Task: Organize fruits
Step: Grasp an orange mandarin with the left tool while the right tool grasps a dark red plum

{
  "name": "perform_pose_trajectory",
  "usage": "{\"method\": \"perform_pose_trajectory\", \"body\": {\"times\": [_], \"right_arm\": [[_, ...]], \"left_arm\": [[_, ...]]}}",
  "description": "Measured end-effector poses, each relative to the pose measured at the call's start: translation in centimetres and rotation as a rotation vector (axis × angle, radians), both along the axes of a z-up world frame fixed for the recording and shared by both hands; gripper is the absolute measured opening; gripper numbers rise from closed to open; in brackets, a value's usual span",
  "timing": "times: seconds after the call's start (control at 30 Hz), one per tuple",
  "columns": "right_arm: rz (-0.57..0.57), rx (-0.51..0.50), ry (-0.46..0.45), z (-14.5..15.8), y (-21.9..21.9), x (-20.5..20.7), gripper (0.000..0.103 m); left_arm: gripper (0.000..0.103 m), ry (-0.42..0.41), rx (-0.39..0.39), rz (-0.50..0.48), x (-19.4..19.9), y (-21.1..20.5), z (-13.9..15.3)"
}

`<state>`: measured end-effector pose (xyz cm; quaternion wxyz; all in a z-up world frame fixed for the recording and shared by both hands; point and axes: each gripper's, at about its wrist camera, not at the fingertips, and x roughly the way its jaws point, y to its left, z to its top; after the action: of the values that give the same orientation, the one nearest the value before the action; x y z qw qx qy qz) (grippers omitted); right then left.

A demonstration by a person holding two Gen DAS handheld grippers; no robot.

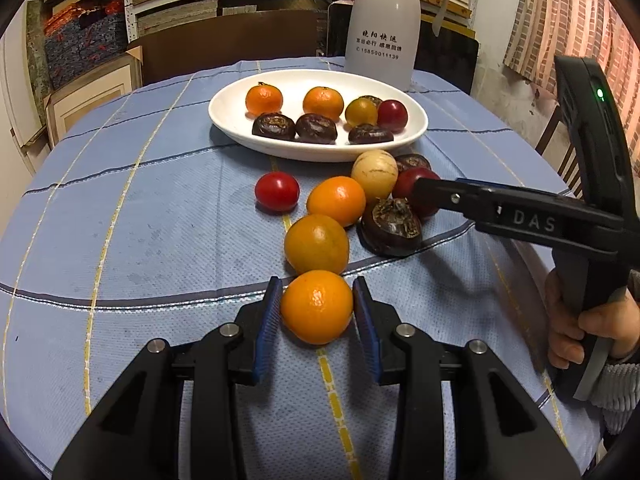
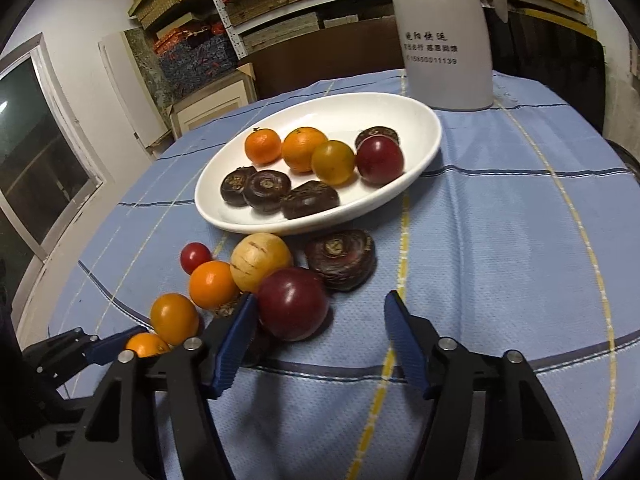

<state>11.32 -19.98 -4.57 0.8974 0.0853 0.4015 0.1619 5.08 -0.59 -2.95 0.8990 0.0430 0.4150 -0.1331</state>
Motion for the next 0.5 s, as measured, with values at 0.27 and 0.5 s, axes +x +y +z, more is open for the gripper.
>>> {"method": "perform_pose_trajectory", "body": {"times": [0.27,0.5], "right_arm": [[0.049,0.055,0.024,-0.32,0.61,0.20,0.042],[0.057,0.029,0.009,0.04,0.84,-0.36,0.038]], "left_arm": [[0.036,0.016,0.001,-0.011,0.24,-0.17,-0.31],[0.035,0.032,0.001,-0.021,0.30,-0.33,-0.74]]}}
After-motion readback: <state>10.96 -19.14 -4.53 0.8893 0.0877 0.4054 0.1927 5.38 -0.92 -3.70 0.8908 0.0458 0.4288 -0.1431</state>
